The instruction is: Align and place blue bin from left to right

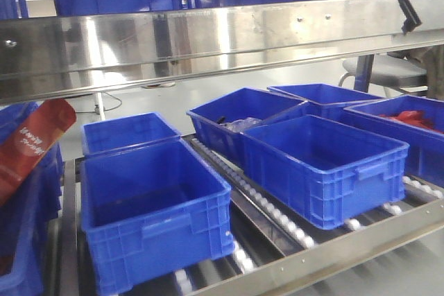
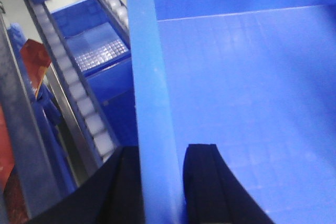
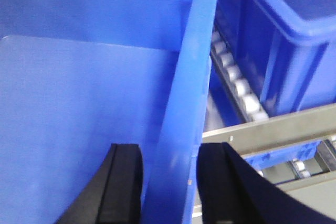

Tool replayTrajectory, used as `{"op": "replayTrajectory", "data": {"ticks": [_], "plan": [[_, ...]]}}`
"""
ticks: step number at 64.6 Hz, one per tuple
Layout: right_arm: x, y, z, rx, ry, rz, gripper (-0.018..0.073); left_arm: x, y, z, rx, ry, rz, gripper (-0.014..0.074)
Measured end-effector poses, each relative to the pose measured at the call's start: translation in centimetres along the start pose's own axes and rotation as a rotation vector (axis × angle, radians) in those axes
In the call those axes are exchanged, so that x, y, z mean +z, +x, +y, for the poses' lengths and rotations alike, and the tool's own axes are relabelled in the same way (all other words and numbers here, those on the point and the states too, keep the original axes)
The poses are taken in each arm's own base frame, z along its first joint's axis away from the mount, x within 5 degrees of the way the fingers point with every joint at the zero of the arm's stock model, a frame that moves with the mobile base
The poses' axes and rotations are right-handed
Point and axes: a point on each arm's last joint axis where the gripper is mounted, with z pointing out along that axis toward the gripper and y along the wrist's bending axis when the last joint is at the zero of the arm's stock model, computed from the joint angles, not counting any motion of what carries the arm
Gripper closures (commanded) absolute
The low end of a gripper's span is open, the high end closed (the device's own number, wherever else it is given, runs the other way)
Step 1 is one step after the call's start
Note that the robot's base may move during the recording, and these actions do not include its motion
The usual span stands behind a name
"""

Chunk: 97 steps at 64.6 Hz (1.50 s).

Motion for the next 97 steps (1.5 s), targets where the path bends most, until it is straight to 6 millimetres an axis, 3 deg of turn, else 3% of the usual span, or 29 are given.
{"op": "replayTrajectory", "data": {"ticks": [97], "plan": [[0.0,-0.02,0.0,0.0,0.0,-0.002,0.0638,0.0,-0.01,-0.02,-0.001,0.002,-0.001,0.0609]]}}
